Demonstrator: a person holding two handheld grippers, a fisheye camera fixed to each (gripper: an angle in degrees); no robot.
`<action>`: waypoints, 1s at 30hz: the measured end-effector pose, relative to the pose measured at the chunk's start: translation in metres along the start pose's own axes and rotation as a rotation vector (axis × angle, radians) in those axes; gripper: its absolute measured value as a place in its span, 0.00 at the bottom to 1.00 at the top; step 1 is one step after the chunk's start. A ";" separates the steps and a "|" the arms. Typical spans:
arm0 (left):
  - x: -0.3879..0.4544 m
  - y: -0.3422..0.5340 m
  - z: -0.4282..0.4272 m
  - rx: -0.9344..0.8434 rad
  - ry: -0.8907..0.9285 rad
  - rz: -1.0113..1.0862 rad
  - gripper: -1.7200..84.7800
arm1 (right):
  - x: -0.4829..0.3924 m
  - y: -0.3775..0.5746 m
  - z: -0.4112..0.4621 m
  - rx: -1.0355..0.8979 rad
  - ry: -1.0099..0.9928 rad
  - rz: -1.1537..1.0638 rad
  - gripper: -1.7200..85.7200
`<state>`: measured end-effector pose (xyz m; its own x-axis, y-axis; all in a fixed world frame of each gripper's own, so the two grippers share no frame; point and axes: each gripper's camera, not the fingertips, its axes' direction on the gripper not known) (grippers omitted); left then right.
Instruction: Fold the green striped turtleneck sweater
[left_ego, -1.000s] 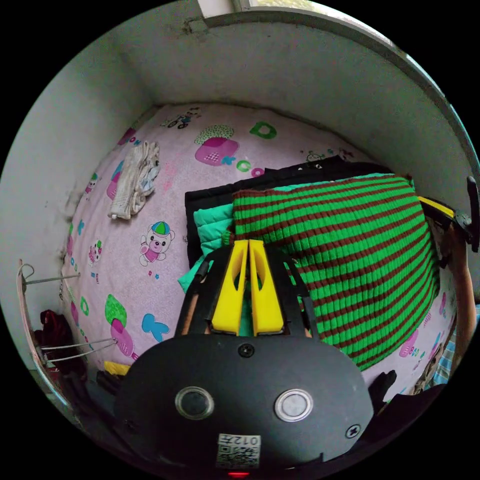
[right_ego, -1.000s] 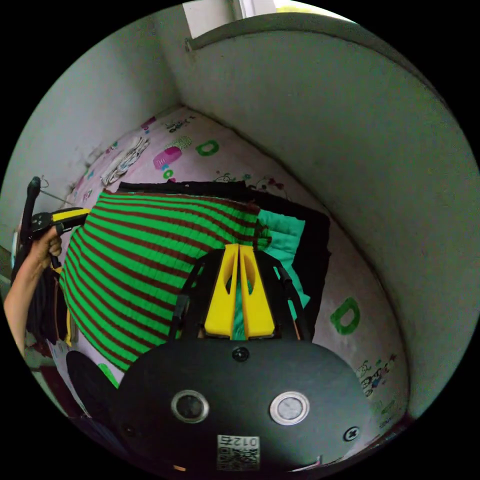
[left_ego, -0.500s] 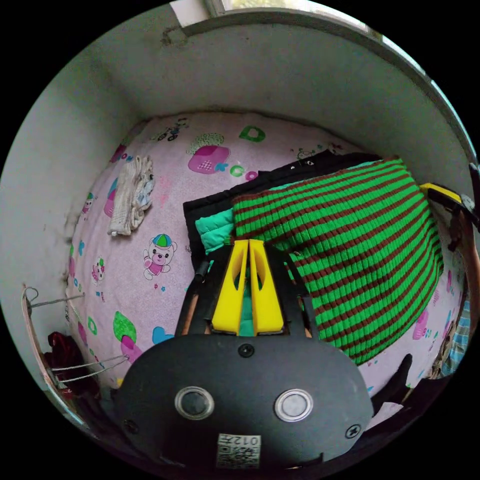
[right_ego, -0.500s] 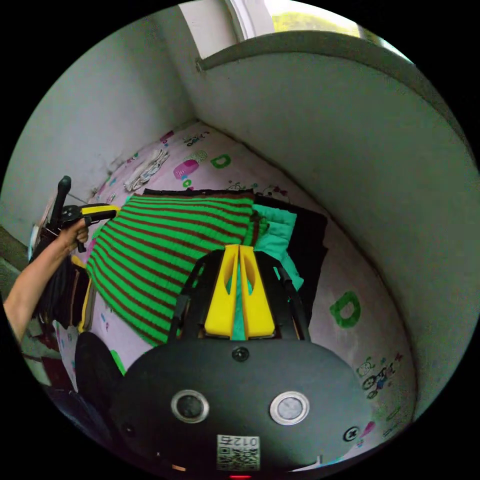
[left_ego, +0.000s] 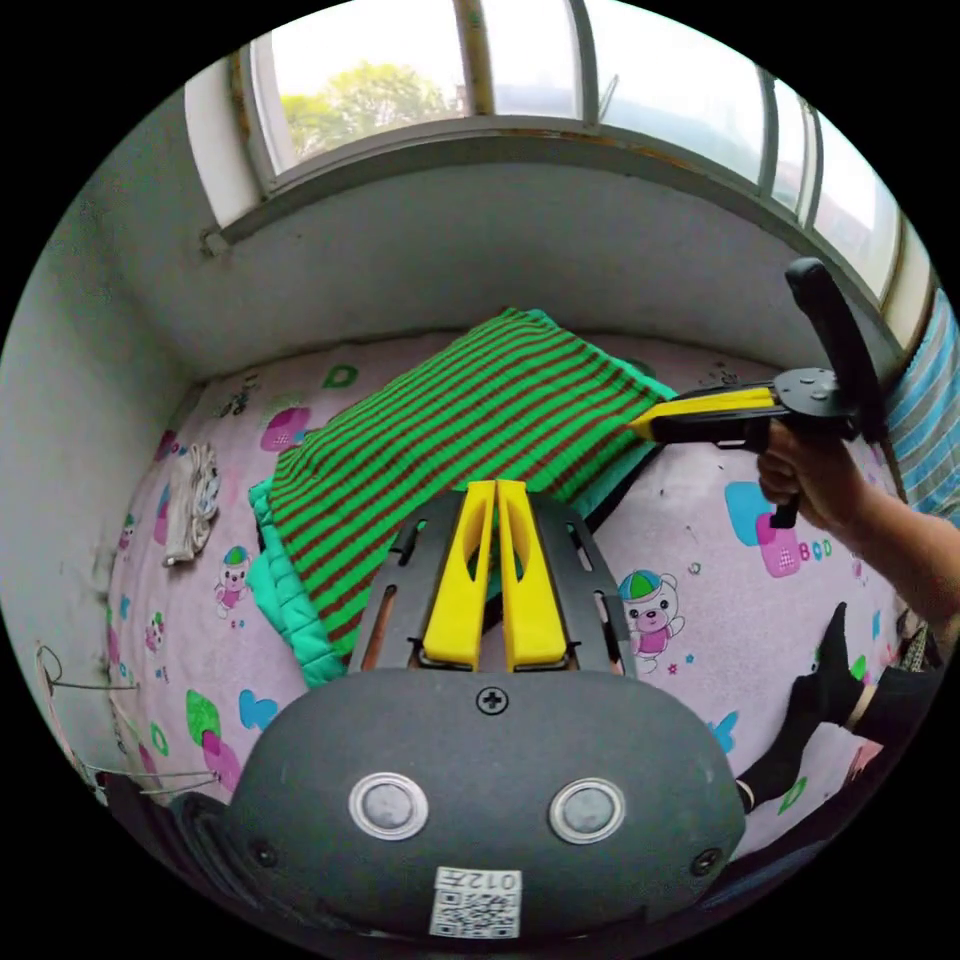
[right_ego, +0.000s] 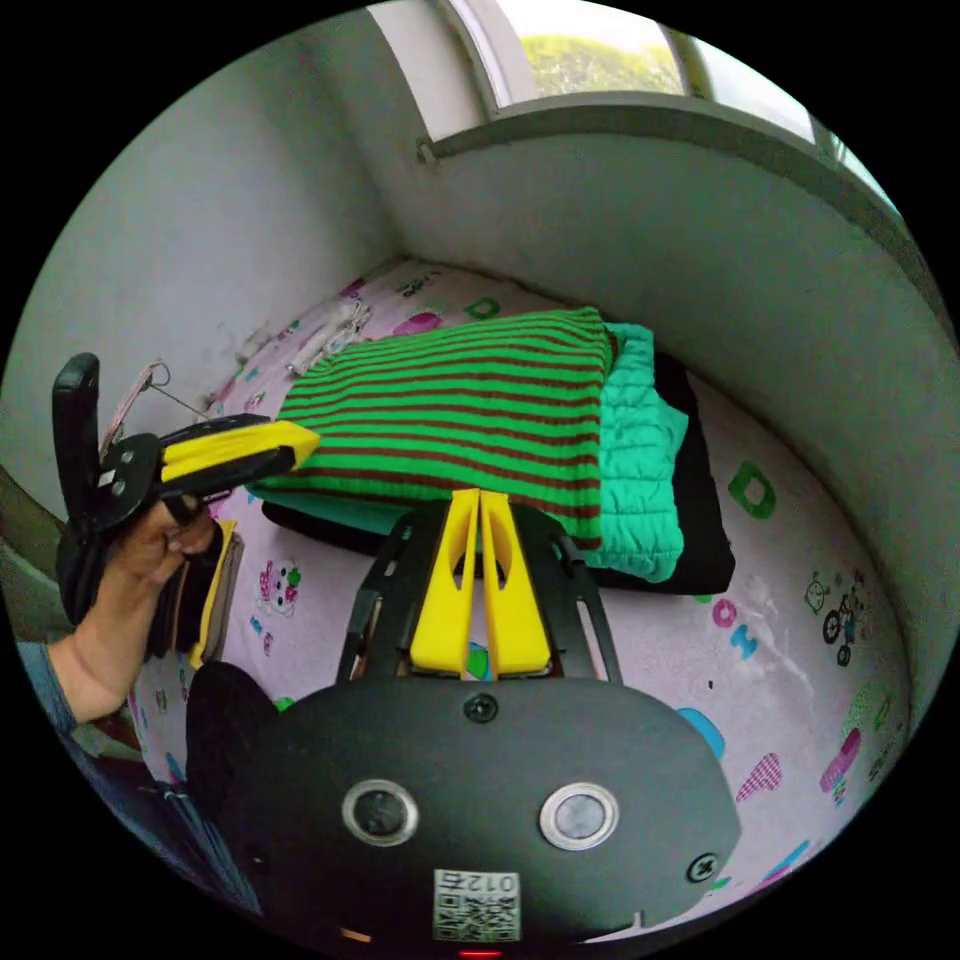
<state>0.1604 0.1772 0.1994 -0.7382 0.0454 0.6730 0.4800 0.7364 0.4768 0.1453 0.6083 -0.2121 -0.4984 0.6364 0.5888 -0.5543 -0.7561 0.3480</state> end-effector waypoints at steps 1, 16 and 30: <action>0.010 -0.004 -0.002 0.003 -0.009 0.010 0.02 | -0.010 0.004 -0.001 0.032 0.000 -0.010 0.01; 0.014 0.005 0.031 -0.142 -0.022 0.056 0.02 | -0.029 0.049 0.053 -0.097 0.067 -0.111 0.01; 0.025 0.057 0.007 -0.039 -0.100 -0.111 0.02 | -0.009 0.193 0.047 -0.134 0.196 0.041 0.01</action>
<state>0.1659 0.2252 0.2396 -0.8307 0.0336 0.5557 0.4089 0.7143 0.5680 0.0747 0.4491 -0.1159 -0.6347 0.6331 0.4431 -0.6079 -0.7630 0.2196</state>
